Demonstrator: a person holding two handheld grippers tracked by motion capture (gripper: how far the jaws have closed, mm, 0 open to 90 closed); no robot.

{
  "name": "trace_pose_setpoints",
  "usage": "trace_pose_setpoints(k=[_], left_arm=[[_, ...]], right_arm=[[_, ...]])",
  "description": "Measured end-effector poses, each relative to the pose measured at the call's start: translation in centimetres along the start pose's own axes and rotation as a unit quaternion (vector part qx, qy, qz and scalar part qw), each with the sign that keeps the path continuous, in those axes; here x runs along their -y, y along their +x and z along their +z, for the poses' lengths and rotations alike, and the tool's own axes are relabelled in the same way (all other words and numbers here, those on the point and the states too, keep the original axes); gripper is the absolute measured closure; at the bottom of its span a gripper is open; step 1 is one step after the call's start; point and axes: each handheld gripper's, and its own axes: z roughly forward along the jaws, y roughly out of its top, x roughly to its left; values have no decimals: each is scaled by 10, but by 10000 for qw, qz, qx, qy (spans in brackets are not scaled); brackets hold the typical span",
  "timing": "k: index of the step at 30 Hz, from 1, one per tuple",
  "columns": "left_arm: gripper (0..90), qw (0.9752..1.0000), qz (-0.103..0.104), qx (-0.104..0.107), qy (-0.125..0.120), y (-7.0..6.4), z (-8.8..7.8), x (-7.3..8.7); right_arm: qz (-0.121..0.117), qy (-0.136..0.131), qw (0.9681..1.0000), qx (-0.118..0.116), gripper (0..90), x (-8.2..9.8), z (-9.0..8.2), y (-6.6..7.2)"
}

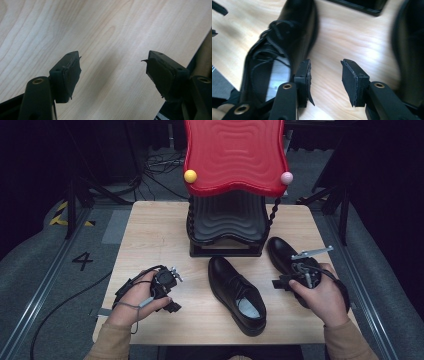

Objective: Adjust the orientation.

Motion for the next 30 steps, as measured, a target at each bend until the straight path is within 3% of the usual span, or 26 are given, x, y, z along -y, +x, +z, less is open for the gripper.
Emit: trace_pose_setpoints(k=[6, 10, 17, 23, 30], left_arm=[[284, 9993, -309, -115, -147, 6, -4, 2], [283, 9993, -245, -99, -246, 4, -6, 1], [281, 9995, -135, -72, -261, 4, -5, -3], [279, 9997, -76, -17, -244, 4, -4, -3], [278, 9997, -94, -15, -224, 3, -3, -3]], right_arm=[[188, -218, 9992, 279, 578, 5, -23, -23], [424, -201, 9977, 485, 564, 12, -33, -40], [684, 117, 9960, 555, 551, 22, -41, -60], [695, 423, 9950, 578, 550, 25, -39, -64], [604, 723, 9938, 591, 539, 27, -19, -69]])
